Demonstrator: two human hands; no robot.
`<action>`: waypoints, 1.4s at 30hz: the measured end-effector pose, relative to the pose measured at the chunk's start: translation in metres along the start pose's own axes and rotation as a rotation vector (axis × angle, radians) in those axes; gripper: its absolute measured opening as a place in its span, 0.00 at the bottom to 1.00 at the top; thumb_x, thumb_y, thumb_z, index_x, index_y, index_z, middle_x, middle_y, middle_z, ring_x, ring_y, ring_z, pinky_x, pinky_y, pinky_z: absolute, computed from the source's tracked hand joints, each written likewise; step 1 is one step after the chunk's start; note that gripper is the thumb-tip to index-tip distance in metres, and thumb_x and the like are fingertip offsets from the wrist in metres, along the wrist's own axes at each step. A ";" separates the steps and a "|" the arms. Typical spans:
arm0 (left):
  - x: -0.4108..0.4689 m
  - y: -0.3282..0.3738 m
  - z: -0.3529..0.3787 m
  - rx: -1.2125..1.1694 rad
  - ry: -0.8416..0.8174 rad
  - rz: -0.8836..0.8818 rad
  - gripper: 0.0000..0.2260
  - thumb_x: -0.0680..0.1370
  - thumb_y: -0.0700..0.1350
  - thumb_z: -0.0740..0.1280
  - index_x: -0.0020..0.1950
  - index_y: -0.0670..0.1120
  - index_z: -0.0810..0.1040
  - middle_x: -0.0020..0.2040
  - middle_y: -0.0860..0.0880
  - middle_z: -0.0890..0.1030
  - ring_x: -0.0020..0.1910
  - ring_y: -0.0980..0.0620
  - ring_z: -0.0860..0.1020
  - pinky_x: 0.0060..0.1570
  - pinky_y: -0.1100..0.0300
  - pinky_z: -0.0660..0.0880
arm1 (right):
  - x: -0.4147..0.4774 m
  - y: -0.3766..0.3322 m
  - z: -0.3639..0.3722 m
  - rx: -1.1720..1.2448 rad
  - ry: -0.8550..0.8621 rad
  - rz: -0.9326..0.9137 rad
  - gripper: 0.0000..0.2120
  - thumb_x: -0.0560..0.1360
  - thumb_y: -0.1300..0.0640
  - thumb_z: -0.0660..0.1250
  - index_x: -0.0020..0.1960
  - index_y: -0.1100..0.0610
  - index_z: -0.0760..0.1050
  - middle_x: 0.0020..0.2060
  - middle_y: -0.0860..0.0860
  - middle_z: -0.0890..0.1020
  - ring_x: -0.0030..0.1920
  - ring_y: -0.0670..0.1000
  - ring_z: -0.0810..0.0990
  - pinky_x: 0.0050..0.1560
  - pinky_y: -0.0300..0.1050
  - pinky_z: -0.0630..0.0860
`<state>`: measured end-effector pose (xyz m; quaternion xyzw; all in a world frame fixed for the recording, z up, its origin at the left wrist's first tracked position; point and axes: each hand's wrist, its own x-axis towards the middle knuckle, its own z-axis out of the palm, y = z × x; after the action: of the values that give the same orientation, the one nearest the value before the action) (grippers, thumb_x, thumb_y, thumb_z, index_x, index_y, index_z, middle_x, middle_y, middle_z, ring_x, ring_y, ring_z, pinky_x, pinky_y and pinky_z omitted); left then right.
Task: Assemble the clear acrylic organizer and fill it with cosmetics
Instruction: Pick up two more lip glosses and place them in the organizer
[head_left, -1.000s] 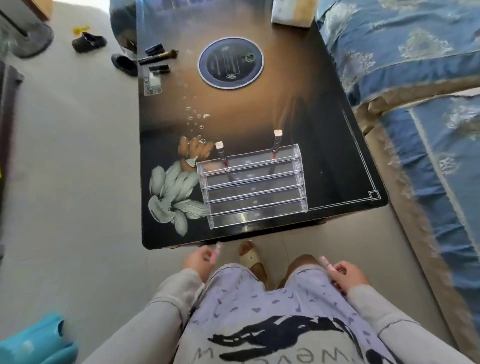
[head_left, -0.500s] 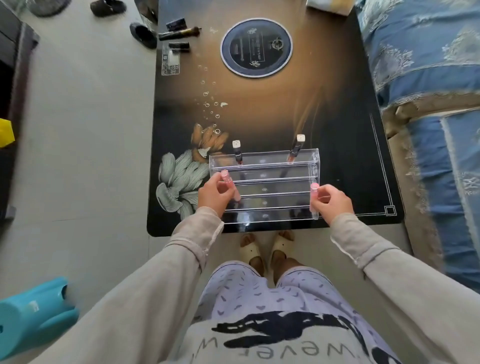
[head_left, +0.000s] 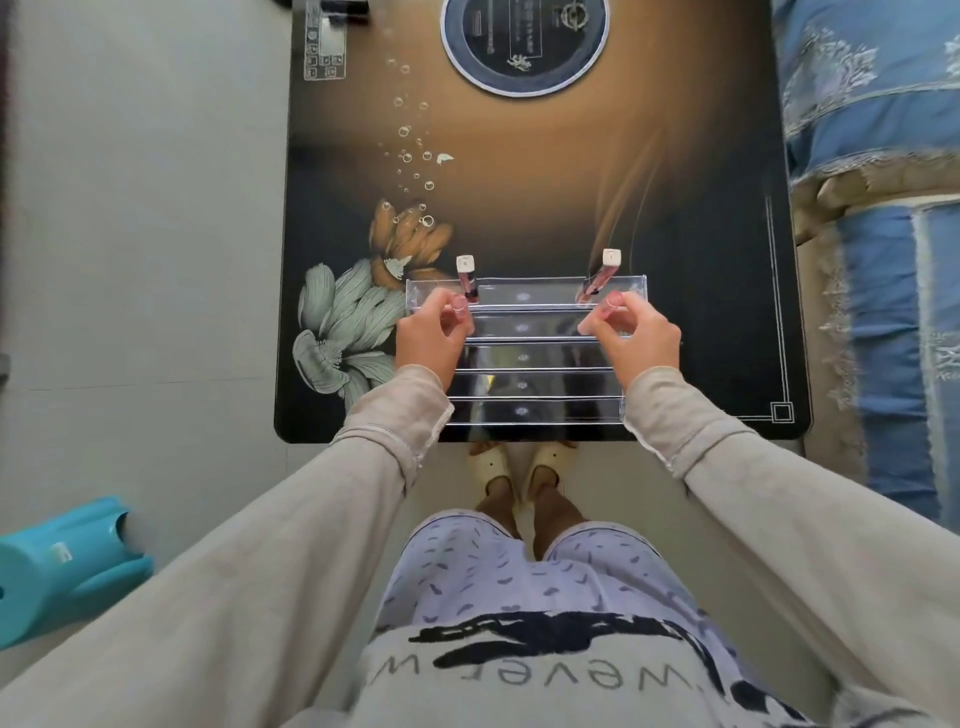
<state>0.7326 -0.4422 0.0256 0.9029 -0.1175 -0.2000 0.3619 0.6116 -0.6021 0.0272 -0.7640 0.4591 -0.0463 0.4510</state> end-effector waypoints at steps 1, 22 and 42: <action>0.000 -0.001 0.000 -0.003 -0.017 -0.007 0.03 0.75 0.39 0.66 0.45 0.39 0.76 0.43 0.40 0.85 0.44 0.45 0.82 0.51 0.61 0.76 | 0.001 0.001 0.001 -0.006 -0.006 -0.006 0.03 0.75 0.56 0.66 0.45 0.55 0.77 0.43 0.54 0.85 0.44 0.48 0.81 0.50 0.32 0.71; 0.007 -0.011 0.003 0.103 -0.175 0.032 0.03 0.76 0.38 0.66 0.47 0.40 0.77 0.47 0.41 0.84 0.48 0.45 0.82 0.56 0.55 0.77 | 0.009 -0.005 0.005 -0.240 -0.154 -0.038 0.10 0.76 0.57 0.65 0.55 0.60 0.76 0.52 0.57 0.83 0.53 0.57 0.81 0.59 0.48 0.74; 0.014 -0.013 0.004 0.146 -0.230 0.066 0.07 0.75 0.38 0.67 0.52 0.39 0.78 0.50 0.41 0.83 0.50 0.45 0.79 0.54 0.59 0.74 | 0.007 -0.002 0.006 -0.367 -0.182 -0.077 0.11 0.75 0.57 0.65 0.56 0.60 0.75 0.54 0.57 0.82 0.55 0.57 0.80 0.60 0.50 0.74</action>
<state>0.7441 -0.4407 0.0097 0.8937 -0.2019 -0.2809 0.2857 0.6198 -0.6030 0.0228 -0.8513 0.3877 0.0900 0.3418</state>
